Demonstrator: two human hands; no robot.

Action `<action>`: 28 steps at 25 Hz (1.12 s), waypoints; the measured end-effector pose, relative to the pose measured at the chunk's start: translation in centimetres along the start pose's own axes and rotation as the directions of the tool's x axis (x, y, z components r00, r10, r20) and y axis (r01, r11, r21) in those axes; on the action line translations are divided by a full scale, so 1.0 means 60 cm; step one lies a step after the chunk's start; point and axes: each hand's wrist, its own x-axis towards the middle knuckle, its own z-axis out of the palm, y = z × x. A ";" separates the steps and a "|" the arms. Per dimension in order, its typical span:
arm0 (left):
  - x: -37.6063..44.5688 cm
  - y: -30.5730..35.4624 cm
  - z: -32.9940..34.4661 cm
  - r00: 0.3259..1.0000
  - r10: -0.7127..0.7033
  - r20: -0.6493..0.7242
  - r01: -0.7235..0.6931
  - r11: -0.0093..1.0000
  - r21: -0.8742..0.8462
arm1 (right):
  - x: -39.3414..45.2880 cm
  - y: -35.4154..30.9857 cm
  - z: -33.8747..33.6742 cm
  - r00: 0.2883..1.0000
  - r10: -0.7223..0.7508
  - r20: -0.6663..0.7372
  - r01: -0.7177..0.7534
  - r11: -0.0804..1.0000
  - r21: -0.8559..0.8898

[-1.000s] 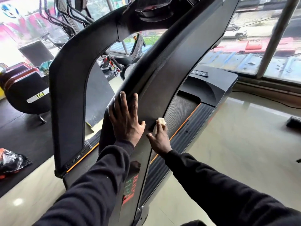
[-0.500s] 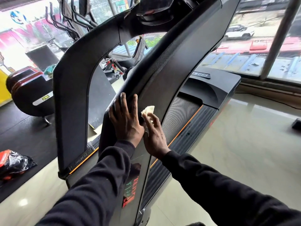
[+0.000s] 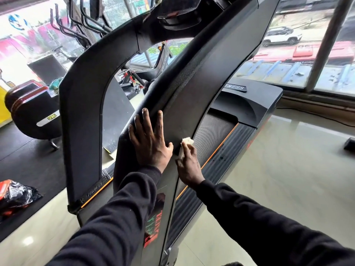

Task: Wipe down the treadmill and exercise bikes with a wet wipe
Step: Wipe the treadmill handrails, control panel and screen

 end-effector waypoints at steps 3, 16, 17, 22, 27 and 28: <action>0.002 0.001 0.002 1.000 -0.009 -0.004 0.009 1.000 -0.002 | 0.008 0.001 -0.005 0.994 -0.110 -0.019 0.109 0.993 -0.035; 0.000 0.002 0.005 1.000 -0.010 -0.019 0.010 1.000 0.009 | 0.050 -0.007 -0.025 0.984 -0.112 -0.136 0.111 0.994 -0.013; 0.001 0.002 0.005 1.000 -0.012 -0.020 0.012 1.000 0.010 | 0.044 -0.002 -0.020 0.988 -0.103 -0.113 0.103 0.995 -0.002; 0.000 0.002 0.005 1.000 -0.009 -0.029 0.009 1.000 0.016 | 0.000 0.025 0.008 1.000 0.007 -0.027 -0.005 0.999 0.054; 0.001 0.000 0.003 1.000 -0.010 -0.003 0.010 1.000 0.018 | -0.018 0.049 0.040 0.978 0.206 -0.033 -0.200 0.971 0.132; 0.002 0.000 0.003 1.000 -0.007 -0.004 0.008 1.000 0.019 | -0.026 0.055 0.046 0.973 0.231 -0.008 -0.227 0.961 0.157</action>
